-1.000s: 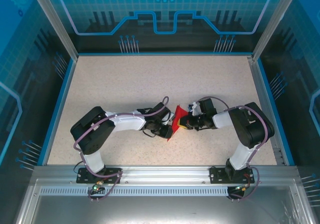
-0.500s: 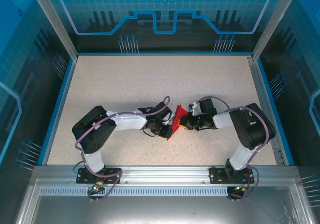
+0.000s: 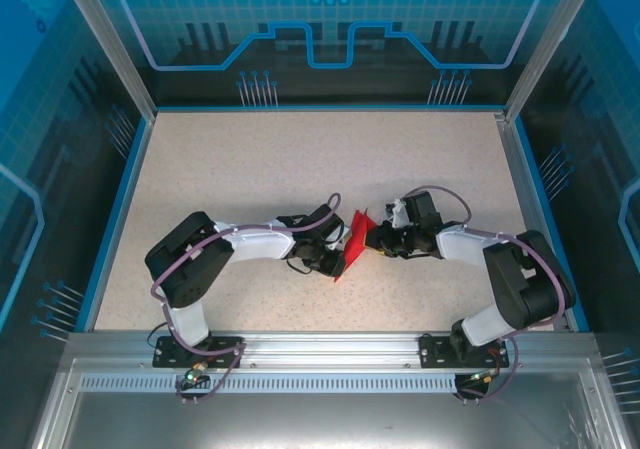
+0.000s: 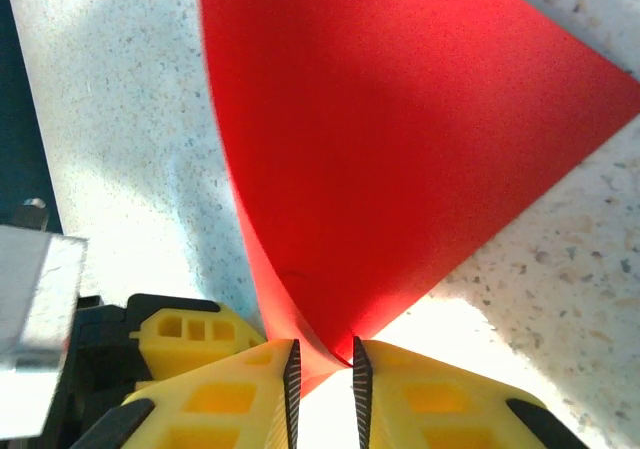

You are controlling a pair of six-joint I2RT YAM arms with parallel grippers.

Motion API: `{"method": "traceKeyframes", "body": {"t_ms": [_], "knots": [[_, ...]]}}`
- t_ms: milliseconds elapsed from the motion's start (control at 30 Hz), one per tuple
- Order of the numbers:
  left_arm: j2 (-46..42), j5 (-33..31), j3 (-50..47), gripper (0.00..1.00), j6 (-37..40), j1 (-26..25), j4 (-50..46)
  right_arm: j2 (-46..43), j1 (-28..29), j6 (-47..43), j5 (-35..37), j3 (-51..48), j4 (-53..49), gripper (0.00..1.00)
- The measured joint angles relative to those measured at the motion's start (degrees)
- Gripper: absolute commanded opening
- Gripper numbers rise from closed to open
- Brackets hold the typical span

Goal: Fold a paper plane with a square sheet of paper (pick it up from the middle)
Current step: Fold the wing for the fifth time at the center of the table.

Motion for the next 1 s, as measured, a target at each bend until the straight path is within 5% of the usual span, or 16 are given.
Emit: {"method": "traceKeyframes", "body": {"t_ms": [500,1000], "knots": [[0.04,-0.15,0.02,0.18,-0.13,0.00,0.02,-9.35,2.34,-4.72,3.65,5.57,-13.29,0.22],[0.02,-0.17,-0.11,0.18,-0.17,0.00,0.31,4.46,4.44,3.21,1.90,4.09,2.36,0.15]]}}
